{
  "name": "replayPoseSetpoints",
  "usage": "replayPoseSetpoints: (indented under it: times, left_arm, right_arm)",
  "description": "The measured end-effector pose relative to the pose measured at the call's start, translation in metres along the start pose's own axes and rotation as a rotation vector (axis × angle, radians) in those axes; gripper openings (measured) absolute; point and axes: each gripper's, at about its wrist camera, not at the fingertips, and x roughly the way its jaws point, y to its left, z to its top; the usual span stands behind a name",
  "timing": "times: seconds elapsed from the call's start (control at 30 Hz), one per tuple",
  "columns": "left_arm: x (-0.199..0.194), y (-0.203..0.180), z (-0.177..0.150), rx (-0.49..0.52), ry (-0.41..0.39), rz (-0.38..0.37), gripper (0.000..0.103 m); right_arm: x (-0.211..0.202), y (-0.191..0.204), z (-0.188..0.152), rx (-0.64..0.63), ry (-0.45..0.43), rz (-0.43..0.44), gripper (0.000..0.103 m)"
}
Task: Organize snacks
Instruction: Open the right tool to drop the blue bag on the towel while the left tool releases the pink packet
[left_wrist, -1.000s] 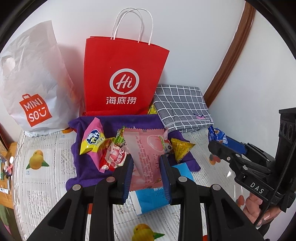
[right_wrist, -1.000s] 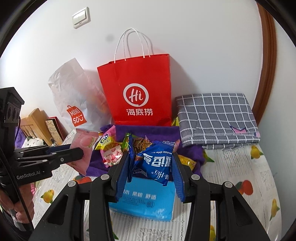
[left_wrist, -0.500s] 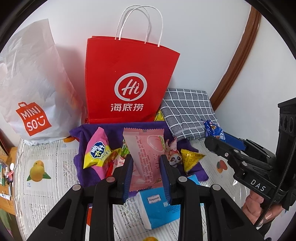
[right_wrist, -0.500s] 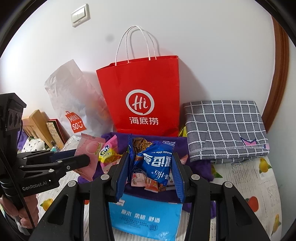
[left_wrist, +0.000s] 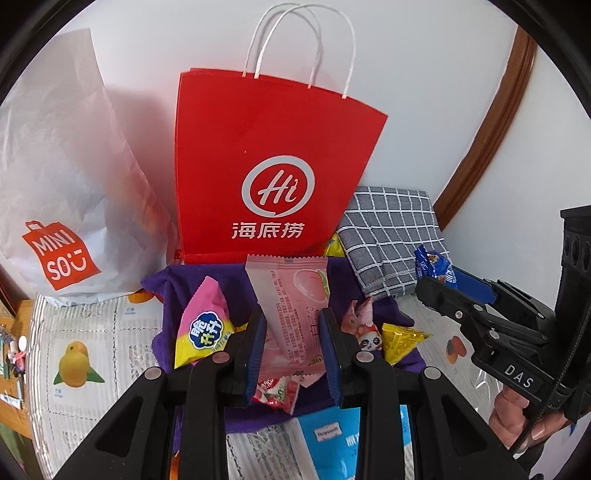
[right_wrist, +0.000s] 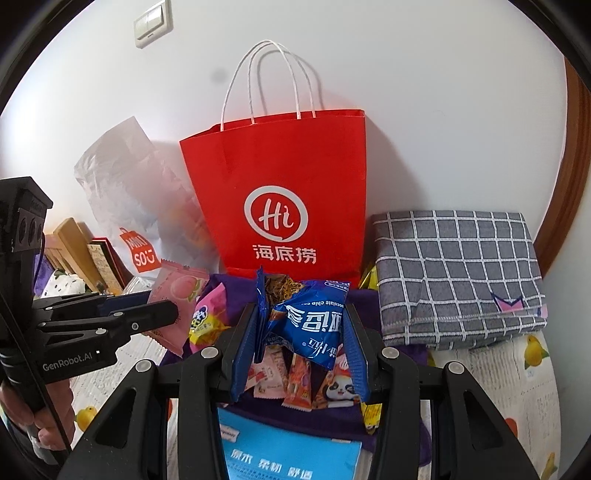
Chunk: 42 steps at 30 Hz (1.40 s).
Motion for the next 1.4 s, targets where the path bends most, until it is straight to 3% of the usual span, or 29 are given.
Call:
replayPoseSetpoints:
  times: [0.23, 0.57, 0.83, 1.27, 1.37, 1.4]
  left_arm:
    - [0.032, 0.004, 0.0, -0.011, 0.044, -0.003, 0.028]
    - [0.076, 0.019, -0.01, -0.045, 0.139, 0.024, 0.028]
    - [0.09, 0.025, -0.016, -0.061, 0.188, 0.047, 0.028]
    - [0.093, 0.022, -0.016, -0.066, 0.183, 0.024, 0.028]
    - [0.088, 0.021, -0.014, -0.066, 0.189, 0.034, 0.038]
    - [0.087, 0.021, -0.014, -0.067, 0.189, 0.033, 0.049]
  right_arm:
    - [0.029, -0.002, -0.006, -0.037, 0.049, 0.02, 0.044]
    - [0.08, 0.001, -0.025, -0.091, 0.185, 0.037, 0.044]
    - [0.102, -0.004, -0.036, -0.082, 0.251, 0.068, 0.045]
    - [0.121, -0.002, -0.047, -0.078, 0.315, 0.038, 0.05]
    - [0.111, -0.001, -0.043, -0.077, 0.289, 0.05, 0.055]
    - [0.108, 0.001, -0.042, -0.085, 0.28, 0.043, 0.056]
